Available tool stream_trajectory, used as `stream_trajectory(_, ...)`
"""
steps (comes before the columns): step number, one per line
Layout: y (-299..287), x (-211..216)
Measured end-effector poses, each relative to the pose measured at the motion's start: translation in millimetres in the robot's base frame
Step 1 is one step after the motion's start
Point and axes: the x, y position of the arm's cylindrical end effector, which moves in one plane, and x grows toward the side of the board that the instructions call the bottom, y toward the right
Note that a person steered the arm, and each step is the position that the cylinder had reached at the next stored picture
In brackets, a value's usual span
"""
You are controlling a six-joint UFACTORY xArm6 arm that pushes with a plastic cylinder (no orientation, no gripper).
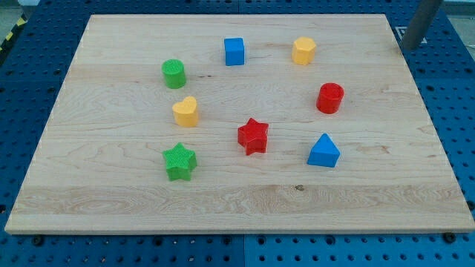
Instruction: Place the red circle diagonally top left to the blue triangle
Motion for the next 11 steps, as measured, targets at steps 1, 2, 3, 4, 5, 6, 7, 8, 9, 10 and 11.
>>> stream_trajectory(1, -46, 4)
stream_trajectory(2, -49, 29)
stream_trajectory(3, -76, 81)
stream_trajectory(4, -102, 107)
stream_trajectory(5, -113, 107)
stream_trajectory(6, -141, 107)
stream_trajectory(7, -168, 109)
stream_trajectory(8, -176, 98)
stream_trajectory(9, -184, 76)
stream_trajectory(10, -194, 92)
stream_trajectory(11, -201, 125)
